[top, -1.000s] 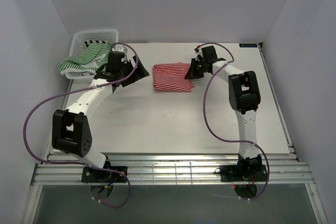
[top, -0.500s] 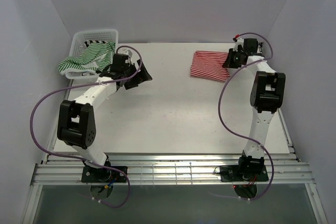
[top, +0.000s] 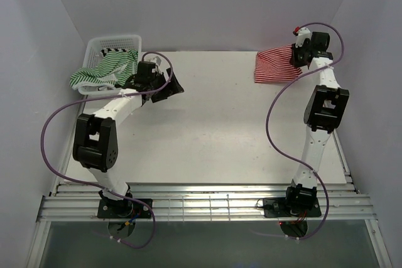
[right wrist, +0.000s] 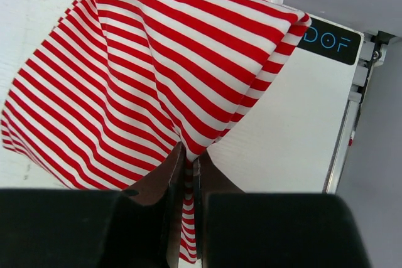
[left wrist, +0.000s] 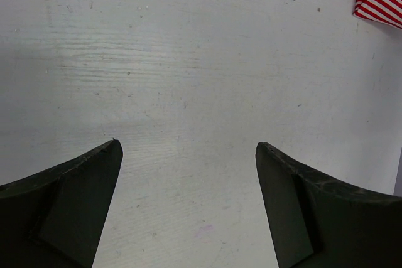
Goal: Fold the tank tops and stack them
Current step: Neatly place the folded tank top to the corner
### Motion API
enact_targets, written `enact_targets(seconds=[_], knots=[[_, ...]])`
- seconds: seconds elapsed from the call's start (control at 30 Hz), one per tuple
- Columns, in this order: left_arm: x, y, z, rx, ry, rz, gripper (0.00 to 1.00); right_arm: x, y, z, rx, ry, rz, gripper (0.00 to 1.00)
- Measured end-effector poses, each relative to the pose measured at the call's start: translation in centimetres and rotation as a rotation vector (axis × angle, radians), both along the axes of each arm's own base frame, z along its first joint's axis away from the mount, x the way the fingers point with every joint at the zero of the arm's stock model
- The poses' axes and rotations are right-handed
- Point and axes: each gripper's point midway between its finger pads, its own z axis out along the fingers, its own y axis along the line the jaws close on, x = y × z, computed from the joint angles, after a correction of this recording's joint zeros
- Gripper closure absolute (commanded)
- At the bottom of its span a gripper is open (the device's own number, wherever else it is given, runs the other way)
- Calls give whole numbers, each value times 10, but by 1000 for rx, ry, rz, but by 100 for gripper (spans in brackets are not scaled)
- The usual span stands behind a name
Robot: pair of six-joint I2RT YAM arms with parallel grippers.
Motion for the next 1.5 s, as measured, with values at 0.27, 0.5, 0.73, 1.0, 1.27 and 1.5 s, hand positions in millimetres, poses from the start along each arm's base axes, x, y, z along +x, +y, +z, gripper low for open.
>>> enact_targets(seconds=[0.27, 0.5, 0.73, 1.0, 1.27, 1.5], knots=[[9, -5, -10, -7, 16, -12, 2, 15, -25, -37, -68, -7, -41, 85], [12, -11, -11, -26, 22, -34, 2, 28, -46, -31, -84, -64, -119, 7], [14, -14, 2, -41, -4, -45, 2, 18, -41, -19, -31, -69, -136, 10], [3, -1, 46, -20, -80, -6, 2, -18, 21, 43, -54, -123, -97, 10], [-24, 20, 95, 0, -193, 58, 2, 13, 78, 45, -226, -174, -161, 10], [-30, 30, 71, 43, -136, 91, 2, 18, 66, -11, -349, -78, -188, 10]])
